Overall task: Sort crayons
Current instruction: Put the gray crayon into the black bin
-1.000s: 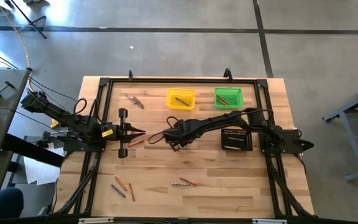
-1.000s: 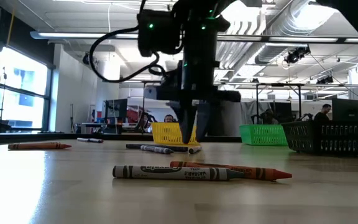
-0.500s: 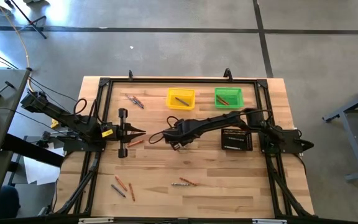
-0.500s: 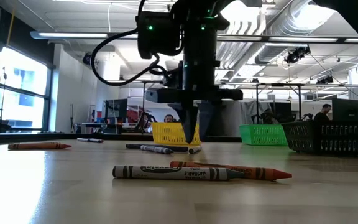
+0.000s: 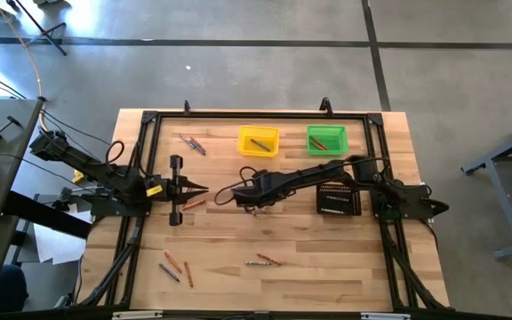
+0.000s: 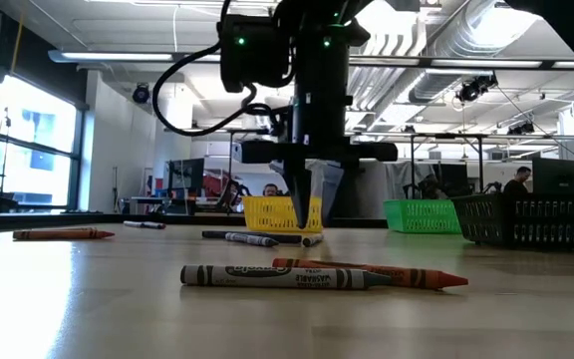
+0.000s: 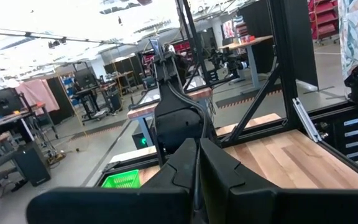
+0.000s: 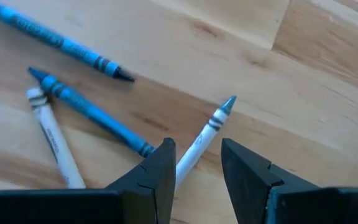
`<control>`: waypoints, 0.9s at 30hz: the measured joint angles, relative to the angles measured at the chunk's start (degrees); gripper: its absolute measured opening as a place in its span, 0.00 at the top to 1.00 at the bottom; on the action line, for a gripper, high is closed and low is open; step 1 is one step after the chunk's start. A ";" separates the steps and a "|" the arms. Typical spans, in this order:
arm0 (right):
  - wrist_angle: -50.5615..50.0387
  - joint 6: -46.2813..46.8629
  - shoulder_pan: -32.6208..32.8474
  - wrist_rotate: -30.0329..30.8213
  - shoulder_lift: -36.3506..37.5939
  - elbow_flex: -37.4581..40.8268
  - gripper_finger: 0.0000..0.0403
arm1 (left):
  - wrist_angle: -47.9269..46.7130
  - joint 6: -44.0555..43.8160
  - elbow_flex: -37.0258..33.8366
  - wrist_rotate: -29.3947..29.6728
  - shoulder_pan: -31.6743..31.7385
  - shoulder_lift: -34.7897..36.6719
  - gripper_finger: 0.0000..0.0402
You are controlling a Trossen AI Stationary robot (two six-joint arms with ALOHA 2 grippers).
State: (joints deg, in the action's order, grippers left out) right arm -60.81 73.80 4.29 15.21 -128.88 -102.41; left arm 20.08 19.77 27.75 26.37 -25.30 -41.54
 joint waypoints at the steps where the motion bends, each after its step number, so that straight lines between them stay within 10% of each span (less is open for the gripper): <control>1: 0.06 0.75 0.00 0.47 -0.17 0.00 0.70 | -0.11 -0.35 -0.01 0.00 0.00 0.00 0.98; 27: 0.58 4.22 0.00 0.60 -4.83 -0.13 0.83 | 0.46 -1.63 -0.01 -0.04 -6.45 0.00 0.98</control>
State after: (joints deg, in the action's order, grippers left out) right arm -60.23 78.02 4.29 15.81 -133.71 -102.54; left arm 20.54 18.14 27.74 26.33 -31.75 -41.54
